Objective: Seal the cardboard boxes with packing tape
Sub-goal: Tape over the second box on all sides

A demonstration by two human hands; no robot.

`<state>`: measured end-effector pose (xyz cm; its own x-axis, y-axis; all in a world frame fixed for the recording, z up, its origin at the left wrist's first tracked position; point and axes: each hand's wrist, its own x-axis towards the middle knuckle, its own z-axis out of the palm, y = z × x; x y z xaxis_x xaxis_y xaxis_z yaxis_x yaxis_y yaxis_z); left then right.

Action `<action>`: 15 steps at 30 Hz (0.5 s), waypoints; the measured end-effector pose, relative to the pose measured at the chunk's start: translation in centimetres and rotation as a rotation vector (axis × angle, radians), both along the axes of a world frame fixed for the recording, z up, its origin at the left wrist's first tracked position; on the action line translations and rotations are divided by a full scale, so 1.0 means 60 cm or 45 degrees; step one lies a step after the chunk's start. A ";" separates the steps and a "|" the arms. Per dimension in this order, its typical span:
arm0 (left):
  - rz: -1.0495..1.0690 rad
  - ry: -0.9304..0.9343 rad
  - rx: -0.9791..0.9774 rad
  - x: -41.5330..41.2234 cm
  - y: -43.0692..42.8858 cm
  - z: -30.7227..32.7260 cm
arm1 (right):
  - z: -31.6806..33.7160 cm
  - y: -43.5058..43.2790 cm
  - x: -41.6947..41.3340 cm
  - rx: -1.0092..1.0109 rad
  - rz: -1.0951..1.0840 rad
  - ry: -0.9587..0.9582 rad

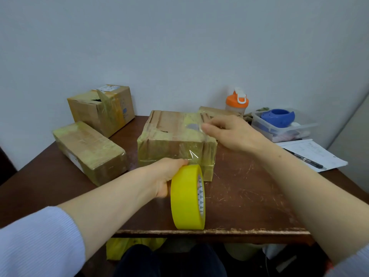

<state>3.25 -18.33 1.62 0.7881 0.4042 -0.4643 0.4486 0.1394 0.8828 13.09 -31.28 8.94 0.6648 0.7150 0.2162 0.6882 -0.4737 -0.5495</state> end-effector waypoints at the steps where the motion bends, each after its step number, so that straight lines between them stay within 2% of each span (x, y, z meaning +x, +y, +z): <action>1: -0.004 -0.005 0.016 0.002 0.002 -0.003 | -0.002 -0.008 -0.004 -0.085 0.033 -0.122; 5: 0.008 -0.036 0.014 0.005 0.006 -0.004 | -0.018 -0.022 -0.012 -0.371 0.041 -0.490; 8: -0.012 -0.030 0.011 0.004 0.008 -0.001 | -0.027 -0.017 -0.023 -0.430 0.024 -0.777; 12: -0.013 -0.022 -0.033 0.006 0.009 -0.001 | -0.034 0.001 -0.027 -0.474 0.063 -0.848; 15: 0.014 0.014 -0.113 0.000 0.007 0.009 | -0.048 0.012 -0.021 -0.608 0.085 -0.934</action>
<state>3.27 -17.92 2.14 0.7787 0.3696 -0.5070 0.4561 0.2216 0.8619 11.85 -30.56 6.04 0.4293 0.8706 0.2404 0.8244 -0.4865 0.2895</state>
